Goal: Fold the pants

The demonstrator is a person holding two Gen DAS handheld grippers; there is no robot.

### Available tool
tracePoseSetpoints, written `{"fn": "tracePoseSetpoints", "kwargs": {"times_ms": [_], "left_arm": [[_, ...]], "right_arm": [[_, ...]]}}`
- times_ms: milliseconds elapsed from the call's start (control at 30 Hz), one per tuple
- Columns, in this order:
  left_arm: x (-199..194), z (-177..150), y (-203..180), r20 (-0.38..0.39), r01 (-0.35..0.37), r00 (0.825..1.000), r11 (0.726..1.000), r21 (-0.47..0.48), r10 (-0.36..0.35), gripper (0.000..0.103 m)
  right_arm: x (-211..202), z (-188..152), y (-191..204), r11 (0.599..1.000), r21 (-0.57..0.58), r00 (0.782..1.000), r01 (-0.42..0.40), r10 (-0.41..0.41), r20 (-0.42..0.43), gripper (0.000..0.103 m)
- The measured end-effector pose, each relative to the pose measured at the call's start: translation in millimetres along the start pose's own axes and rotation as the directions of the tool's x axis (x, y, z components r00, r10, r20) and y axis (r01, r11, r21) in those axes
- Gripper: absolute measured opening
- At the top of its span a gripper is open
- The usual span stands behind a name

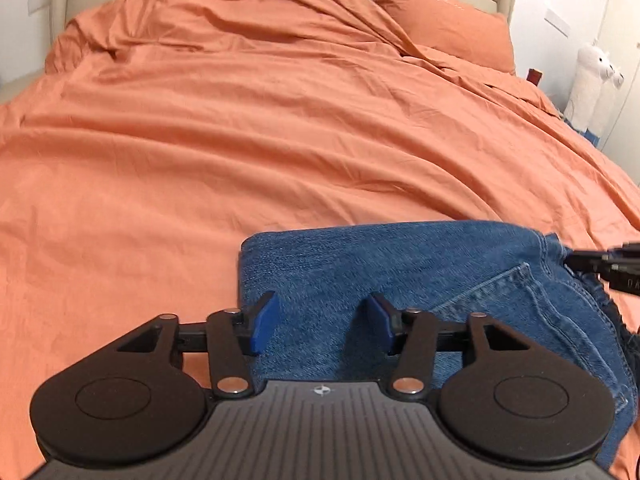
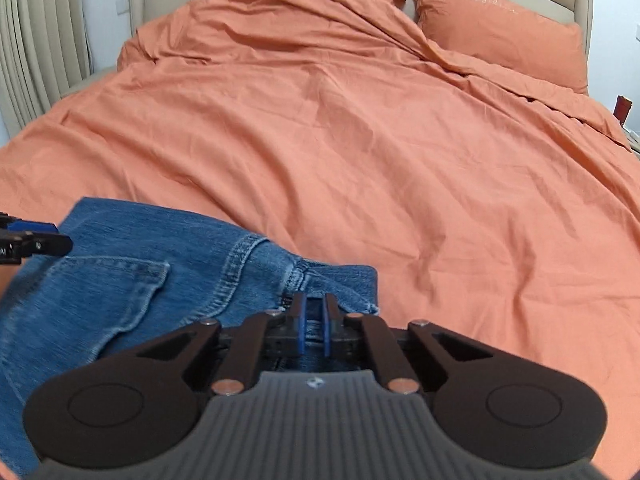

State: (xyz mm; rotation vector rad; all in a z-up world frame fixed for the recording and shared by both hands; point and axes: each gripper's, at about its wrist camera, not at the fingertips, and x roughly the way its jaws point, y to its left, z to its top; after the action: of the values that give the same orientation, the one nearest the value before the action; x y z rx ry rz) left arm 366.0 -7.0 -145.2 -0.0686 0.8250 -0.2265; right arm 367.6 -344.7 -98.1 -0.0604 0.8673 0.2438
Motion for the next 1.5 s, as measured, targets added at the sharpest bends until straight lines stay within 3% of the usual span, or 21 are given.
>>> {"fn": "tracePoseSetpoints", "kwargs": {"times_ms": [267,333,367,400,533,700,833,967,1167,1267,1367,1433,1500], "left_arm": [[-20.1,5.7,5.7,0.015,-0.031,0.999,0.998,-0.058,0.031,0.063],[-35.2,7.1,10.6,0.009,-0.014,1.000,0.997,-0.071,0.014,0.064],[-42.0,7.7,14.1,0.004,-0.012,1.000,0.997,-0.077,0.013,0.065],[-49.7,7.2,17.6,-0.002,-0.013,1.000,0.997,-0.079,0.013,0.068],[-73.6,0.5,36.4,-0.043,0.028,0.999,0.994,-0.103,-0.033,0.075],[-71.3,-22.1,70.1,-0.094,0.107,0.986,0.957,-0.271,-0.137,0.079],[-57.0,-46.9,89.9,-0.086,0.166,0.971,0.890,-0.424,-0.222,0.079],[-41.1,-62.1,93.9,-0.062,0.226,0.955,0.844,-0.486,-0.291,0.079],[-17.6,-59.2,93.7,-0.050,0.266,0.942,0.833,-0.485,-0.330,0.077],[-9.9,-56.4,91.6,-0.042,0.284,0.937,0.827,-0.485,-0.347,0.072],[-6.0,-57.4,88.8,-0.034,0.292,0.934,0.816,-0.499,-0.355,0.057],[-1.7,-59.4,86.9,-0.036,0.310,0.923,0.795,-0.521,-0.384,0.037],[0.4,-60.1,83.3,-0.037,0.305,0.923,0.788,-0.536,-0.383,0.030]], "right_arm": [[3.1,6.7,-7.8,0.999,0.034,0.999,-0.009,0.010,-0.037,0.001],[-9.6,11.6,-13.5,0.996,0.081,0.998,-0.047,0.050,-0.030,0.013],[-16.8,13.3,-18.1,0.991,0.115,0.997,-0.071,0.075,-0.027,0.038],[-24.9,13.7,-23.2,0.985,0.146,0.995,-0.089,0.094,-0.025,0.056],[-45.4,3.8,-41.6,0.959,0.236,0.983,-0.159,0.177,-0.057,0.057],[-44.1,-26.5,-72.7,0.888,0.399,0.951,-0.226,0.290,-0.107,0.058],[-30.4,-50.2,-94.6,0.778,0.548,0.901,-0.308,0.423,-0.095,0.065],[-13.7,-65.8,-106.3,0.676,0.644,0.850,-0.360,0.521,-0.072,0.069],[8.8,-73.7,-108.9,0.599,0.679,0.798,-0.424,0.602,-0.033,0.070],[18.6,-75.7,-110.0,0.560,0.689,0.773,-0.460,0.635,0.000,0.065],[24.9,-76.9,-109.4,0.536,0.686,0.754,-0.492,0.656,0.028,0.058],[25.1,-77.8,-108.7,0.534,0.679,0.751,-0.504,0.659,0.040,0.054],[22.8,-78.6,-108.6,0.537,0.671,0.752,-0.512,0.657,0.048,0.049]]}}
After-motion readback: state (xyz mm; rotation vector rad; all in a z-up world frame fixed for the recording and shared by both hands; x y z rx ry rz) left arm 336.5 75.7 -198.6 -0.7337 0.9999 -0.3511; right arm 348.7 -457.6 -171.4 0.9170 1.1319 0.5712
